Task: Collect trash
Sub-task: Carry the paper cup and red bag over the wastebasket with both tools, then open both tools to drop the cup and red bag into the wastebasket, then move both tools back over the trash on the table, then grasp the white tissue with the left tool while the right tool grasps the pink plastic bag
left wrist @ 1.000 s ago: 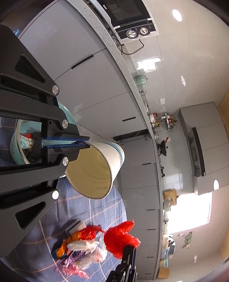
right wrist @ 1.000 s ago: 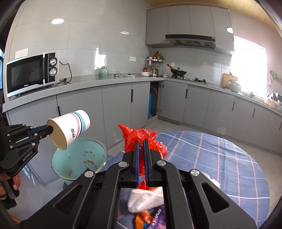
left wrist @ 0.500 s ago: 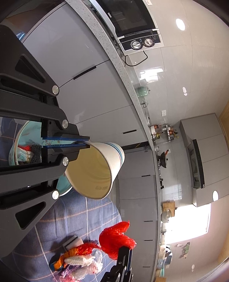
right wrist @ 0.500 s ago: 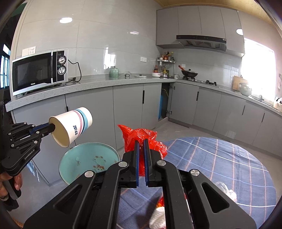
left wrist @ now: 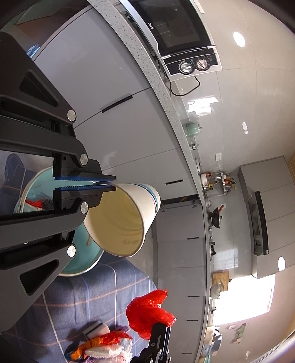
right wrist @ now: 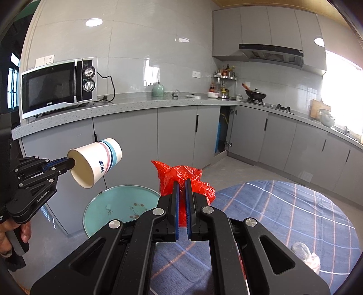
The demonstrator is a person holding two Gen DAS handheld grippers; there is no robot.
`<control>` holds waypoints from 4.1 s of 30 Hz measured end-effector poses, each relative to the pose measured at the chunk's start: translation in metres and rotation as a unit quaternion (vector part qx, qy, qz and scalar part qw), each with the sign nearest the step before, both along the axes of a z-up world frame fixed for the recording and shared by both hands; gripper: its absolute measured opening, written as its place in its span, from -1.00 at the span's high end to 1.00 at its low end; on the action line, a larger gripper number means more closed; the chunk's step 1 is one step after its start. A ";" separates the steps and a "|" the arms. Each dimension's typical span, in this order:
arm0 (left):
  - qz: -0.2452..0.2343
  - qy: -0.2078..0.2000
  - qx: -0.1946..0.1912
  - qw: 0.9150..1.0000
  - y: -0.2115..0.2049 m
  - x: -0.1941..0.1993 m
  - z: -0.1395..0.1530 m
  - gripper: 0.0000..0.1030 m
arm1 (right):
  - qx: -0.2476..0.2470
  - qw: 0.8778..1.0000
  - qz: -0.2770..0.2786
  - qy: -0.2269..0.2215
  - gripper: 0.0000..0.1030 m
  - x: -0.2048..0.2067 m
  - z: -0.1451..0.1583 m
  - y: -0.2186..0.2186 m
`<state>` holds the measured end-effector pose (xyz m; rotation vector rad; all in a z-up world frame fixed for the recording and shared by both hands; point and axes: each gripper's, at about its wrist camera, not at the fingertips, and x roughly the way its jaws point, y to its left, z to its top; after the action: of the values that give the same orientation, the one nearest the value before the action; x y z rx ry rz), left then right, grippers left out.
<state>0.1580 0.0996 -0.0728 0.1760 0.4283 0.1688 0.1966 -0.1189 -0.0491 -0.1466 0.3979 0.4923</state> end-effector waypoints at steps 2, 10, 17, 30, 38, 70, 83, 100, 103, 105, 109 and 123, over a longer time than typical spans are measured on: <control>0.003 0.002 -0.001 1.000 0.004 0.002 -0.002 0.93 | -0.001 1.000 0.004 0.001 0.89 0.002 -0.001 0.005; 0.012 0.010 -0.001 1.000 0.013 0.005 -0.006 0.92 | -0.005 1.000 0.022 0.006 0.89 0.008 -0.004 0.021; 0.014 0.018 -0.004 1.000 0.016 0.008 -0.011 0.92 | -0.008 0.999 0.037 0.010 0.89 0.013 -0.007 0.036; 0.003 0.028 -0.005 1.000 0.013 0.012 -0.017 0.92 | -0.017 0.998 0.065 0.020 0.89 0.020 -0.017 0.063; 0.000 0.035 -0.008 0.999 0.013 0.015 -0.021 0.88 | -0.026 0.997 0.068 0.034 0.88 0.030 -0.024 0.072; 0.001 0.029 -0.012 1.000 0.002 0.007 -0.020 -0.25 | -0.036 0.998 0.009 0.048 0.24 0.001 -0.029 0.032; -0.123 0.059 0.017 0.991 -0.108 -0.013 -0.037 -0.27 | -0.045 0.990 -0.128 0.048 0.01 -0.064 -0.033 -0.105; -0.230 0.074 -0.001 0.971 -0.217 -0.016 -0.044 -0.27 | -0.045 0.967 -0.233 0.093 -0.17 -0.099 -0.080 -0.194; -0.240 0.077 0.008 0.968 -0.232 -0.014 -0.049 -0.27 | -0.031 0.965 -0.238 0.106 -0.17 -0.102 -0.086 -0.203; -0.248 0.088 0.011 0.965 -0.239 -0.009 -0.055 -0.25 | -0.040 0.964 -0.240 0.104 -0.17 -0.104 -0.090 -0.205; -0.262 0.111 0.011 0.958 -0.247 -0.006 -0.065 0.66 | -0.010 0.959 -0.257 0.118 -0.17 -0.099 -0.090 -0.221; -0.244 0.043 0.020 0.969 -0.222 -0.041 -0.021 0.81 | -0.019 0.972 -0.195 0.132 -0.35 -0.111 -0.097 -0.160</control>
<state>0.1170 -0.1221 -0.0940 0.3246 0.4567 -0.3153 0.0857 -0.2789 -0.1465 -0.0360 0.6800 0.1136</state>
